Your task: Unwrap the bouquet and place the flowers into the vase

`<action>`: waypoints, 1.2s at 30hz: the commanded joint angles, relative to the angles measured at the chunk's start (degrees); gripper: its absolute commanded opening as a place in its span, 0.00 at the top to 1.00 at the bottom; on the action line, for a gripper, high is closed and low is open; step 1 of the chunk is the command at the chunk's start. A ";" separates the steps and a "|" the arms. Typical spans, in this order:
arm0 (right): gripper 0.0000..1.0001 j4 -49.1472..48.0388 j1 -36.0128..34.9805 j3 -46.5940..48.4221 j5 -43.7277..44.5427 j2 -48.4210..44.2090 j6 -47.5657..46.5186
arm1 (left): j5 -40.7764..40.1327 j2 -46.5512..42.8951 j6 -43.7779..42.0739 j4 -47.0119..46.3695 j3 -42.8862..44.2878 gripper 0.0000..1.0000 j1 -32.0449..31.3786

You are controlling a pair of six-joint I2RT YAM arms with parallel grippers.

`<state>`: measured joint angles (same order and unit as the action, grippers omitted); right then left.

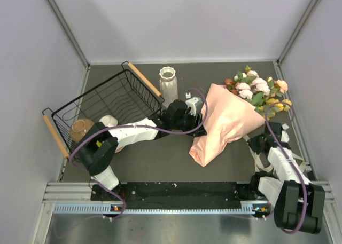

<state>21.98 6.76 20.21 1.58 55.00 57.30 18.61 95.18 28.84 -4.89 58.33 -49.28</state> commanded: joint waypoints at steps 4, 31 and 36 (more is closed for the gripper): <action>0.82 2.72 19.82 0.71 5.36 1.77 -3.68 | 1.16 0.71 -0.98 -2.06 0.30 0.48 -0.12; 0.42 27.33 10.47 45.79 -7.11 -14.49 -19.50 | 15.40 11.08 4.82 -11.55 9.52 0.31 -16.02; 0.41 25.84 4.67 44.58 -15.72 -13.17 -21.44 | 13.65 9.17 0.00 -5.32 11.29 0.24 -19.80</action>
<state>47.16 14.81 65.73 -5.08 40.29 38.39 32.14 107.33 31.68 -11.20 67.11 -67.20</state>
